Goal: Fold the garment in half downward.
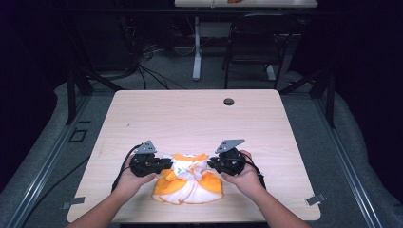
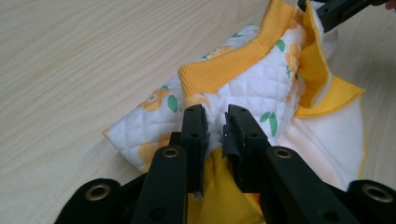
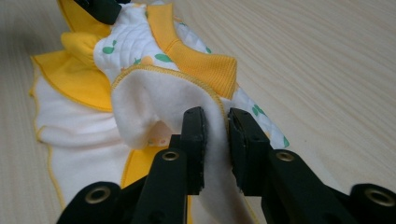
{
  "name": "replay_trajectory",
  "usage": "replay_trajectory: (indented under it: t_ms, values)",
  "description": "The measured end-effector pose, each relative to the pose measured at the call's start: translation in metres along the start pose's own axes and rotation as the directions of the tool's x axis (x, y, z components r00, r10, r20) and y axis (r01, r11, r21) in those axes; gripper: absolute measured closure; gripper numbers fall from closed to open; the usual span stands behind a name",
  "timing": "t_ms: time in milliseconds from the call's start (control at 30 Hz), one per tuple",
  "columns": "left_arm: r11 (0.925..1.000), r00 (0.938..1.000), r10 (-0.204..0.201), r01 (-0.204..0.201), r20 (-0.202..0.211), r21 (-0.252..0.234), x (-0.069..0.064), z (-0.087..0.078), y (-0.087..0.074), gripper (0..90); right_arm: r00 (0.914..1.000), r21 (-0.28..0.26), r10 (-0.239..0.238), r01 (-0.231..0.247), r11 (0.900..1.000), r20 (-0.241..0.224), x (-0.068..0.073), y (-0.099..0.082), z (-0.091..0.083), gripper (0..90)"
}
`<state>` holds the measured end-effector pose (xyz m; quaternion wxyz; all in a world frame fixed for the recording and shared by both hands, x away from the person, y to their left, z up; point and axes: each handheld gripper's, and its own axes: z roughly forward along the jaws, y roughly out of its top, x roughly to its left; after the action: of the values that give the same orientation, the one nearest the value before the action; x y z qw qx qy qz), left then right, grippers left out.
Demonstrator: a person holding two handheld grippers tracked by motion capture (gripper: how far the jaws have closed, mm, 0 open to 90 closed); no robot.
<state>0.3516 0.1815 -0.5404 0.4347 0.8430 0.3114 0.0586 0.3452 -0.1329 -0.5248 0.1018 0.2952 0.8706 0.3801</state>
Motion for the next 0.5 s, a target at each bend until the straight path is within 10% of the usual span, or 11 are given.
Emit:
replay_trajectory:
  t_ms: [500]
  values:
    - [0.9994, 0.9980, -0.030, 0.029, -0.056, -0.018, 0.006, -0.014, 0.028, 71.9, 0.9988, -0.056, 0.047, -0.047, 0.9973, 0.009, -0.008, 0.021, -0.019, 72.7]
